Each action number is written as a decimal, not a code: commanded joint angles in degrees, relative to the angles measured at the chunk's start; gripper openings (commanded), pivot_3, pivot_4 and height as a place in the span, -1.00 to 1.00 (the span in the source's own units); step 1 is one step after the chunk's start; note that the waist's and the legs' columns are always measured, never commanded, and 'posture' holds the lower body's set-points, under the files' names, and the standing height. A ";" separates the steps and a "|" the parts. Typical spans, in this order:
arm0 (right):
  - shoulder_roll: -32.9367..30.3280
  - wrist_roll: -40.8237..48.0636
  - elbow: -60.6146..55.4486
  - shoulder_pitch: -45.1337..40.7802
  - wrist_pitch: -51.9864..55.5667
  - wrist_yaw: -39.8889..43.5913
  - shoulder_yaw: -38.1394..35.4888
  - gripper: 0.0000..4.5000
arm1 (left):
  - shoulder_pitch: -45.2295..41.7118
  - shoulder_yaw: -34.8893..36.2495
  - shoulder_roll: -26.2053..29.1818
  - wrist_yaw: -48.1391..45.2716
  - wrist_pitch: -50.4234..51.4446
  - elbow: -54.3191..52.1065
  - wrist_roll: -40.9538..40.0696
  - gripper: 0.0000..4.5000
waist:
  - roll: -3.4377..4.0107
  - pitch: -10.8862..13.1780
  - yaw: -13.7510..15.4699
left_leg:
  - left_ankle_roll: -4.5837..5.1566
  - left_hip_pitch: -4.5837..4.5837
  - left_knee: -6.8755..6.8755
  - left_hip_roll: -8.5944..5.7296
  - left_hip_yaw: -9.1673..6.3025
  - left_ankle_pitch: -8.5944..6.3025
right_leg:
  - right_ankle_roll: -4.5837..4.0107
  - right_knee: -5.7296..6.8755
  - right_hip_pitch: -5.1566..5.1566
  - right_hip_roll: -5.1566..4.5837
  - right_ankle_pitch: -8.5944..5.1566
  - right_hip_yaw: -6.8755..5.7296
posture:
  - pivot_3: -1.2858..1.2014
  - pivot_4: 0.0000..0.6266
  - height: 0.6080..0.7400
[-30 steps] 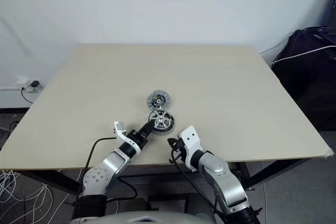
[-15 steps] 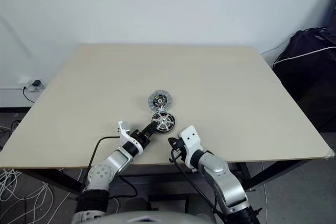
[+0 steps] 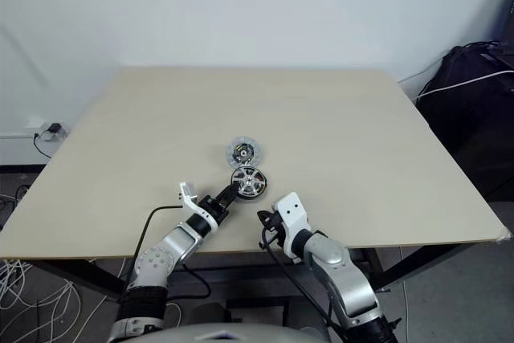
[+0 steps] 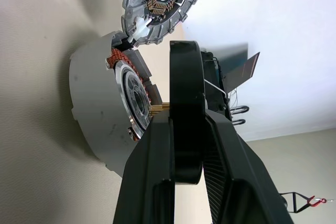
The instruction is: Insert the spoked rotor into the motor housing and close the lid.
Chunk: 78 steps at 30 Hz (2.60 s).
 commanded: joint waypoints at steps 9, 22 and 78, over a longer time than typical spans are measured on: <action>-0.13 0.55 -1.54 -0.63 -0.08 0.08 -0.73 -1.00 | 0.16 0.05 -4.57 0.70 1.04 -3.75 -2.02 -0.81 | 0.00 0.00 0.01 | 0.02 -0.02 0.00 0.00 -0.01 -0.01 | 0.00 -0.01 0.00 0.00 0.00 0.00 | 0.03 -1.00 1.00; -0.08 0.26 -1.17 -0.67 -0.36 0.08 -0.40 -1.00 | -1.54 -0.57 -4.84 0.31 0.91 -2.08 -1.31 -0.81 | 0.00 0.00 0.08 | 0.02 -0.03 0.00 -0.01 -0.01 -0.02 | 0.00 -0.03 0.00 0.00 0.00 -0.01 | 0.03 -1.00 1.00; 1.04 -0.17 -0.25 -0.70 -1.28 -0.80 -0.68 -1.00 | -1.40 -0.22 -4.38 1.16 0.36 -5.03 0.85 0.49 | 0.02 -0.02 -0.07 | -0.05 0.00 0.00 -0.01 0.00 0.02 | 0.01 -0.05 0.04 0.01 0.01 0.00 | 0.03 -1.00 1.00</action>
